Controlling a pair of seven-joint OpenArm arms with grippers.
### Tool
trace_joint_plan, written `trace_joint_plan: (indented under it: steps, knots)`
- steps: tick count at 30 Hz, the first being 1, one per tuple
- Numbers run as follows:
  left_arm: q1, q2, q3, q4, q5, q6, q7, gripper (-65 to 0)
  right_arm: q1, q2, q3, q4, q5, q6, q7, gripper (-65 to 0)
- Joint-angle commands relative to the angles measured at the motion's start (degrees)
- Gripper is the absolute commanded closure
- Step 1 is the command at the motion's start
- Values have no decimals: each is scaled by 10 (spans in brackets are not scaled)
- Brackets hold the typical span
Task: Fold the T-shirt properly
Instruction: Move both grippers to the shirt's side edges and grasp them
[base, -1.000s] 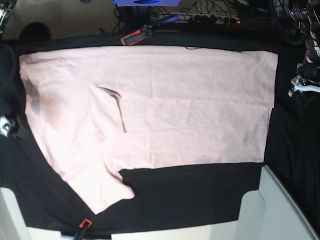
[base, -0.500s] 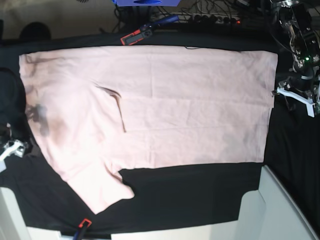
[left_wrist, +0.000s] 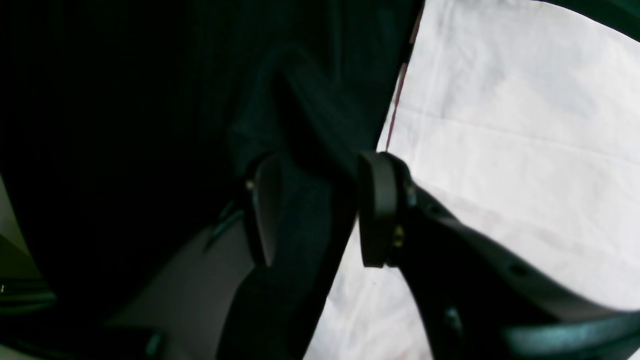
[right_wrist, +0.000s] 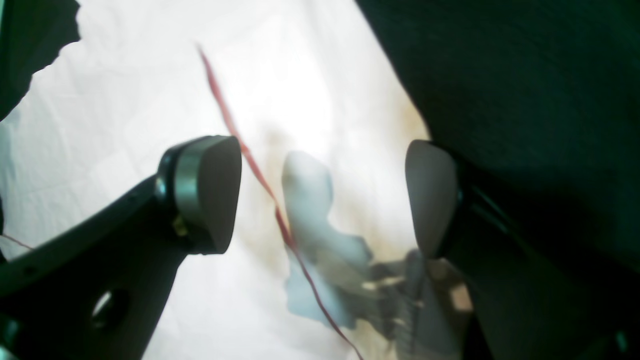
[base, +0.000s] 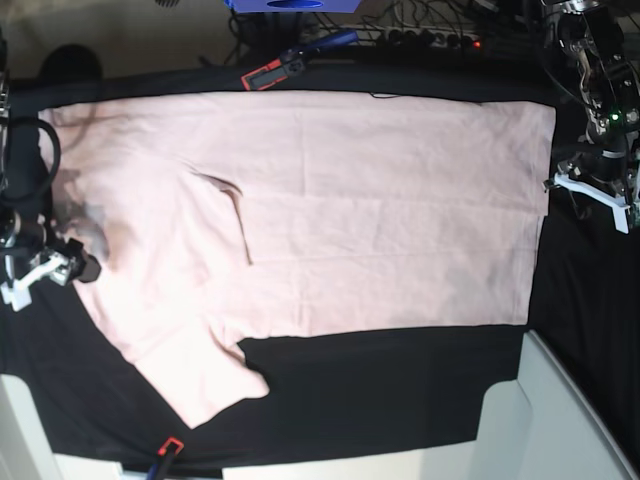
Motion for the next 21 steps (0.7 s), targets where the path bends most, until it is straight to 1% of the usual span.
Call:
trace_joint_plan:
  steps: [1,2,5,8,12,15,17,20,21]
  knots:
    - [-1,-8,-3,9,0,1,-10,-249,14,12,1,5,8,5,19,-476]
    - [-1,-8,-4,9,0,1,-10,-249,15,14,1,5,-1,3,30,-476]
    - [0,-9,-4,10,0,1,-10,-249,27,15,2,-1,-60,-28,63,-476]
    - [0,-9,-4,9,0,1,-10,-249,42,11,6,-16,-128,-29,80,-476]
    - [0,-8,-4,12,0,1,-10,-249,68,3,3,-46,-194,-30,115,-476]
    - [1,-8,-4,12,0,1,-10,-249,85,-2,4,-59,-261,-33,128,-476]
    - [1,-8,-4,12,0,1,-10,-249,88,-12,3,-58,-292,-52,136,-476]
    - [6,-8,-4,11,0,1,-10,-249,94,-19,3,-58,-335,-83,151,-476]
    - [10,-9,-4,12,0,1,-10,-249,95,-25,3,-58,-346,-86,151,-476]
